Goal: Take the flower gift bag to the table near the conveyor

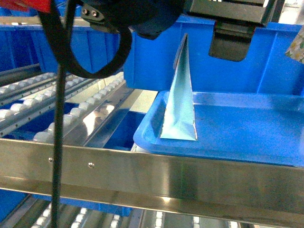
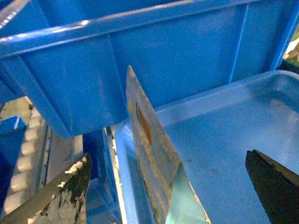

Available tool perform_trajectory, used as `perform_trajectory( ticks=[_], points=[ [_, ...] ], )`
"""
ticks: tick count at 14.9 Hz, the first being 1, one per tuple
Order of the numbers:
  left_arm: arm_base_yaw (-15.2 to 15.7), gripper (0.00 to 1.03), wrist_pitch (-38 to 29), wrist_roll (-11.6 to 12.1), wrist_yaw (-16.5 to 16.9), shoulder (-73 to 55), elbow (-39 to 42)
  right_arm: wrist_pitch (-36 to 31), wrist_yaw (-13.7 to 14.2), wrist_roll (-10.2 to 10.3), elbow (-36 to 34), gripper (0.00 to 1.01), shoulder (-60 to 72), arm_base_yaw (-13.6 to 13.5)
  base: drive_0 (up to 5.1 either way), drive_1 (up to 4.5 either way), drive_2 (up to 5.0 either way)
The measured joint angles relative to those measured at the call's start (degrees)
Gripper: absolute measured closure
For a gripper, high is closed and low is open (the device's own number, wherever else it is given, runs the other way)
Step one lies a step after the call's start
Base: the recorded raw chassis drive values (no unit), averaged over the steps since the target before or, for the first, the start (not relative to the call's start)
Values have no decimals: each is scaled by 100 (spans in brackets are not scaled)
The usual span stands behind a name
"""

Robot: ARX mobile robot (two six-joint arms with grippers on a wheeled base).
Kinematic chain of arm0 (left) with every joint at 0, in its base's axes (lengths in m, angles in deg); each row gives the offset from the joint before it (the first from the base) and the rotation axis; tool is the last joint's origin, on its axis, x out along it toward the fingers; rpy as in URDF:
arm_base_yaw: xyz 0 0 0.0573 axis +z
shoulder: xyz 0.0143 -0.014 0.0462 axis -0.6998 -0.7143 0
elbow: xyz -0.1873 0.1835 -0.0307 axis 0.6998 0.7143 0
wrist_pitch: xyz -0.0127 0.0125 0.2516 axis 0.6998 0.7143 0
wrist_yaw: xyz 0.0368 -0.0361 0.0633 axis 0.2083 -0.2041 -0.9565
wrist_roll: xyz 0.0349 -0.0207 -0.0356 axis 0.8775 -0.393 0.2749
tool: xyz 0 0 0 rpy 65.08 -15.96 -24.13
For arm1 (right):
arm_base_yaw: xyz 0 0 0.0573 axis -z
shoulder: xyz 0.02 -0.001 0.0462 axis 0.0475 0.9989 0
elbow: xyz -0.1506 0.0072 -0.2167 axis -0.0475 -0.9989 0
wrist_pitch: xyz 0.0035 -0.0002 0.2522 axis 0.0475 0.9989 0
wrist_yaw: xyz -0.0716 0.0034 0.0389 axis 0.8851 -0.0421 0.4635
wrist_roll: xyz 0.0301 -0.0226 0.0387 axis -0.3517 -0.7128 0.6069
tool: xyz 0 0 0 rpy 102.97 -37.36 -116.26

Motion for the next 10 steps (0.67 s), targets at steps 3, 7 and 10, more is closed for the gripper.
perform_trajectory(
  ticks=[3,7,10],
  points=[
    [105,5,140,9,-55,-483,-365,0,0,0,0,99,0,0,0,0,0],
    [195,5,658,-61,114,-1082,-935,2,0,0,0,99,0,0,0,0,0],
    [186,10,669,-61,166,-1126,-994,2,0,0,0,99,0,0,0,0,0]
  ],
)
